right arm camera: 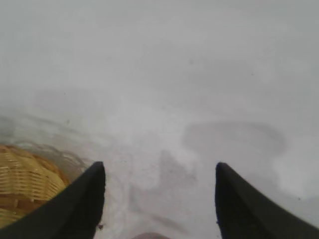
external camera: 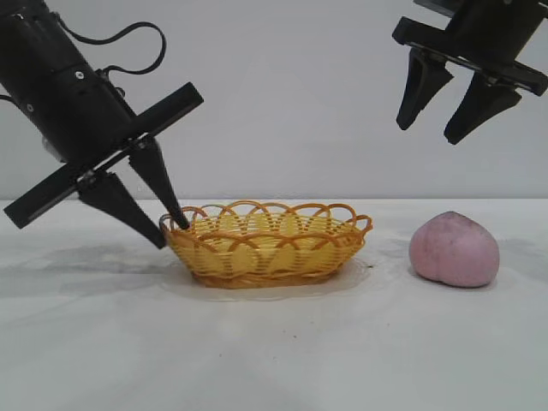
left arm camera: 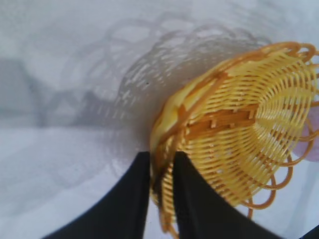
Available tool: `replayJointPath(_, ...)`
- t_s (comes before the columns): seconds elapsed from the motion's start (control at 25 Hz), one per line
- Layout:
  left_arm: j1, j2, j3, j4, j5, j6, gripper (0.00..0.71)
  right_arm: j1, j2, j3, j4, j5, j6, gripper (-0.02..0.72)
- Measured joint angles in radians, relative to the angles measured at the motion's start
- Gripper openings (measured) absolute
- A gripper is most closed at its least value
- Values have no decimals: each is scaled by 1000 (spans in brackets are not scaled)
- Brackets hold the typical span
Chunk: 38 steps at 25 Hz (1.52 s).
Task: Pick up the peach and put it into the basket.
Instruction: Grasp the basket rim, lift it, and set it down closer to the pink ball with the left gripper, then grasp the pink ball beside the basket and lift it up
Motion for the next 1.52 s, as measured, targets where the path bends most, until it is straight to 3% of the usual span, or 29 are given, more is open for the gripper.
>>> replayJointPath(0.16, 0, 0, 0, 0, 22, 27, 546, 0, 0, 0, 0, 0, 0, 454)
replayJointPath(0.24, 0, -14, 0, 2, 36, 72, 611, 0, 0, 0, 0, 0, 0, 454)
replayJointPath(0.44, 26, -97, 0, 74, 107, 176, 601, 0, 0, 0, 2, 0, 0, 454)
replayJointPath(0.48, 34, -114, -7, 111, 123, 183, 547, 0, 0, 0, 2, 0, 0, 454)
replayJointPath(0.76, 41, -147, -150, 509, 222, 151, 549, 0, 0, 0, 4, 0, 0, 454)
replayJointPath(0.96, 41, -147, -231, 680, 275, 135, 549, 0, 0, 0, 4, 0, 0, 454)
replayJointPath(1.16, 50, -120, -273, 937, 289, 13, 549, 0, 0, 0, 5, 4, 0, 454)
replayJointPath(1.36, 143, -109, -275, 965, 307, -16, 549, 0, 0, 0, 5, 6, 0, 454)
replayJointPath(1.52, 238, -109, -277, 993, 389, -24, 549, 0, 0, 0, 5, 6, 0, 454)
